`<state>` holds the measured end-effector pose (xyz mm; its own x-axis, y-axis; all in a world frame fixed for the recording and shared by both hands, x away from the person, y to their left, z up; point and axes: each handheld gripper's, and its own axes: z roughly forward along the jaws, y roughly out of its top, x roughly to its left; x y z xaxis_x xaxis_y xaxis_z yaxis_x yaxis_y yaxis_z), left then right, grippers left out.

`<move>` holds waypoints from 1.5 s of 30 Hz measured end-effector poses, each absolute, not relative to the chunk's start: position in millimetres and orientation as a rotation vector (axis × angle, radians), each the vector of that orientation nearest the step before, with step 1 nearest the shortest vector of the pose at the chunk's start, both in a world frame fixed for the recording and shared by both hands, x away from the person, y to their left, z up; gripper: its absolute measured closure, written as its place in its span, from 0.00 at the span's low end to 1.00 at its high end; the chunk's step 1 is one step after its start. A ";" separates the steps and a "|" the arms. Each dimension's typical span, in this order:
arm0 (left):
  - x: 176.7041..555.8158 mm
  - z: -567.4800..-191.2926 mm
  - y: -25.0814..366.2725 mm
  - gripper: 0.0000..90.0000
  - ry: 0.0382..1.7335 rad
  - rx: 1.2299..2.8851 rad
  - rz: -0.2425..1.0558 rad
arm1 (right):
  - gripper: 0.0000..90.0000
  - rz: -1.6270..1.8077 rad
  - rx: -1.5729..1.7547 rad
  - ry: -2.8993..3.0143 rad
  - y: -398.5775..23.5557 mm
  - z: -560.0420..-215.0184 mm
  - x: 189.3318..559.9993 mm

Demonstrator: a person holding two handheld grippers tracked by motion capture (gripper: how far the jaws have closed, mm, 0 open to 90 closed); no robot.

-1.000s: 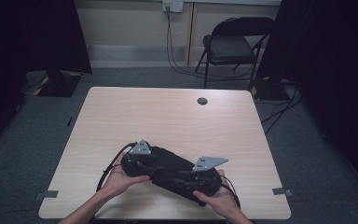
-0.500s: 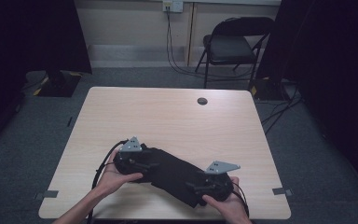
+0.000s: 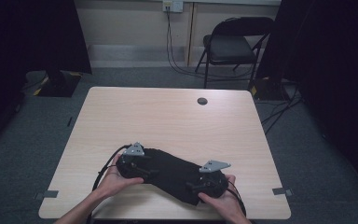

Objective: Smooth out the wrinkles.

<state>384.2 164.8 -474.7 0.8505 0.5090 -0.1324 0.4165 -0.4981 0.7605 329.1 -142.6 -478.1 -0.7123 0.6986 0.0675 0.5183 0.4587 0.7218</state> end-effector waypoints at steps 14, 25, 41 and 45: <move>413.4 -479.4 172.4 0.38 0.788 2.107 0.238 | 0.31 1.201 1.047 2.415 -139.4 -488.2 384.0; 418.4 -476.3 179.1 0.36 0.829 2.040 0.199 | 0.27 1.240 1.045 2.394 -137.8 -485.8 392.4; 389.7 -444.2 239.3 0.34 0.895 2.008 0.344 | 0.24 1.363 1.141 2.157 -184.3 -436.3 382.4; 382.1 -444.5 267.1 0.33 0.935 2.003 0.365 | 0.22 1.325 1.187 2.129 -201.2 -435.0 378.4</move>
